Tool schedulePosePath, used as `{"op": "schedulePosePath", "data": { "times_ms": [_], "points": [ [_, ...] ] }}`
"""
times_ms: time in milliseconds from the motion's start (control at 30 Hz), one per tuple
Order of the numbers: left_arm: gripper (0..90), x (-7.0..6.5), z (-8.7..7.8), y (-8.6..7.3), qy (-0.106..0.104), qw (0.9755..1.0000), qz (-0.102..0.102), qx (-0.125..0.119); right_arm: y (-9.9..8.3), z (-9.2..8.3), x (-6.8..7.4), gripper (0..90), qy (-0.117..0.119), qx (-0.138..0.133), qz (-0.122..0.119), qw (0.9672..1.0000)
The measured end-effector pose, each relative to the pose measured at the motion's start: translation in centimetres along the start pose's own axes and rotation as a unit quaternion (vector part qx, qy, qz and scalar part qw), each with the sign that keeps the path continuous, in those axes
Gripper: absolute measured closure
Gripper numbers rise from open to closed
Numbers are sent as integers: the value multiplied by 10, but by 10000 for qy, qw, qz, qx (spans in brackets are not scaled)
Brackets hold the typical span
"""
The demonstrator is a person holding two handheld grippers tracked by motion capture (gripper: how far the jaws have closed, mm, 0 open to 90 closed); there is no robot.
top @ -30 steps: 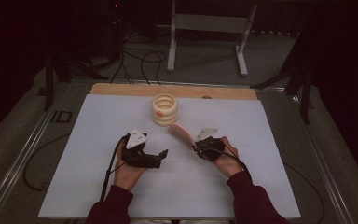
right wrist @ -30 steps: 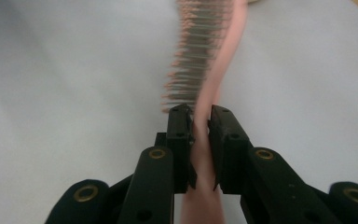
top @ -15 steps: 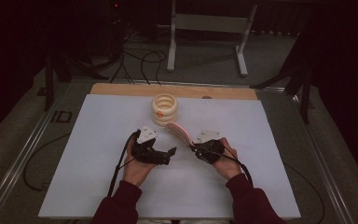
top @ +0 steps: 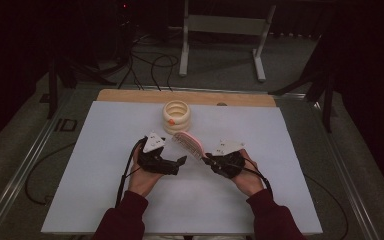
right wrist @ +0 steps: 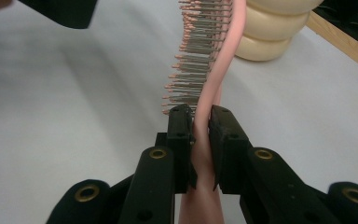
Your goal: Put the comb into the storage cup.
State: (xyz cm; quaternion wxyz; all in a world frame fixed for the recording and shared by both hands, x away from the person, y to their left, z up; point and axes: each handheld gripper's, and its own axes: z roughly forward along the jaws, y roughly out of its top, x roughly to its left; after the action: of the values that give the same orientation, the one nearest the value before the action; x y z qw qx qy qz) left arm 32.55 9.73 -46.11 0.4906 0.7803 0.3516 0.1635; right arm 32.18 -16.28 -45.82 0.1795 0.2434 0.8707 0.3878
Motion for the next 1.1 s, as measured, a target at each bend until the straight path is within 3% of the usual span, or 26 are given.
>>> {"op": "schedulePosePath", "data": {
  "times_ms": [233,533,733,867,1100],
  "points": [
    [1,7,-4,0,-164,9998,95,-62,1,-12,-1,794,140,-208,86,9996],
    [0,15,-3,-1,-397,9988,271,4,-1,-23,4,795,245,-323,20,9992],
    [0,19,2,-1,-727,9965,414,17,1,-31,6,794,334,-448,-15,9984],
    [0,24,6,-2,-1015,9942,321,-121,1,-36,7,795,395,-521,-39,9979],
    [2,28,6,-1,-1325,9904,268,-304,2,-44,9,795,508,-664,-52,9965]
  ]
}}
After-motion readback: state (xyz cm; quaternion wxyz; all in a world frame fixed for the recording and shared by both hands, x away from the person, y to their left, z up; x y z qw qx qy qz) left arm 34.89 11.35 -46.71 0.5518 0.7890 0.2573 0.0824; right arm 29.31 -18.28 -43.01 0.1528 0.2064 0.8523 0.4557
